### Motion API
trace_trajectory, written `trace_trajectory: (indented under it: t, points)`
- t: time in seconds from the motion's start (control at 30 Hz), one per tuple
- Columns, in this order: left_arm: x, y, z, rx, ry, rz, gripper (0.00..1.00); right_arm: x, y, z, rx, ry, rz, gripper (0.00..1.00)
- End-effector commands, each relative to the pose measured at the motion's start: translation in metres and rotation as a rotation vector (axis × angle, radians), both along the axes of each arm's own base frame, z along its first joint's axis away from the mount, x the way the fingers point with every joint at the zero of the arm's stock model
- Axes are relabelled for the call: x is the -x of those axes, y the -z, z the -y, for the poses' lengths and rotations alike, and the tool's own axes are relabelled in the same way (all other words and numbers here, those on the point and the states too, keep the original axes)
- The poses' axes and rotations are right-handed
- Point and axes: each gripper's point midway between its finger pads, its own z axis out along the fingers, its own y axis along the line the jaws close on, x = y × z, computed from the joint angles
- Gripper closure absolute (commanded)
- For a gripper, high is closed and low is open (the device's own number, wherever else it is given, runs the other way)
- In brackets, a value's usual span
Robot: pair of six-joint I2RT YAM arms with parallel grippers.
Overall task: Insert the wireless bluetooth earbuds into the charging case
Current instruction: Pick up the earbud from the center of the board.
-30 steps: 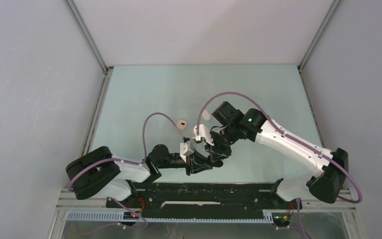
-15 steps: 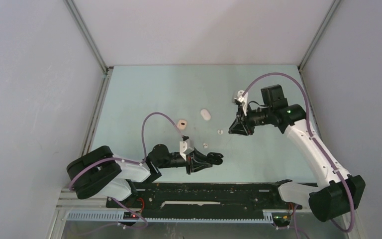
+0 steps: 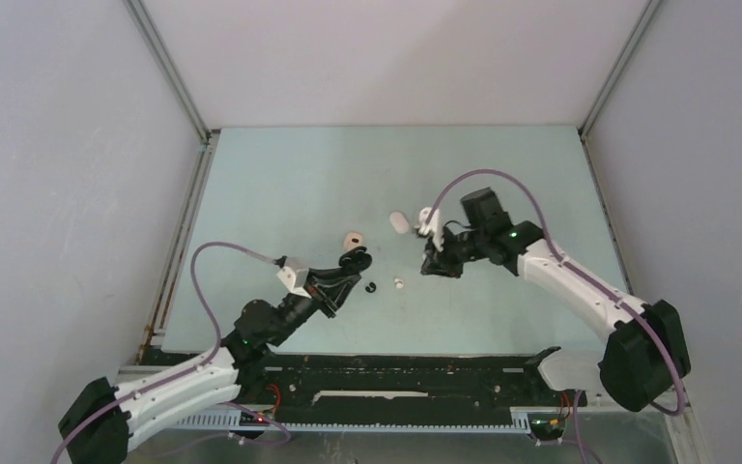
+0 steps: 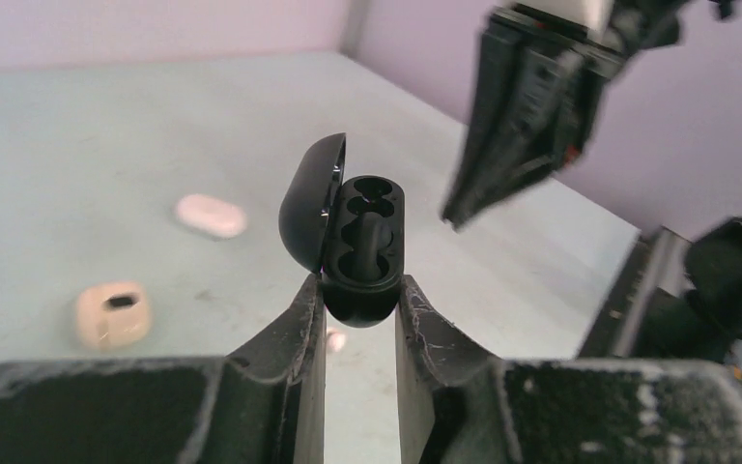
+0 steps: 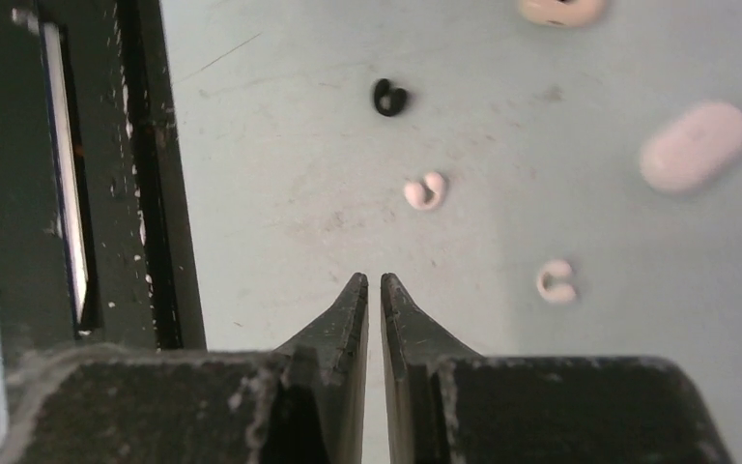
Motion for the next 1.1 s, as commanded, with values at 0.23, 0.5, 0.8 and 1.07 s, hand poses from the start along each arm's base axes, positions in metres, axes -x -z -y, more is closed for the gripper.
trace_trajectory:
  t: [0.23,0.5,0.8,1.07]
  points:
    - [-0.024,0.057,-0.061,-0.084,-0.317,-0.024,1.00,0.016,0.077,-0.074,0.258,-0.351,0.327,0.88]
    - [-0.029,0.059,-0.064,-0.091,-0.344,-0.032,1.00,0.015,0.091,-0.097,0.230,-0.293,0.187,0.88]
    - [-0.032,0.061,-0.067,-0.097,-0.369,-0.045,1.00,0.002,0.081,-0.115,0.134,-0.180,0.068,0.86]
    - [-0.057,0.072,-0.124,-0.031,-0.709,-0.199,1.00,-0.009,0.084,-0.133,0.131,-0.134,0.013,0.75]
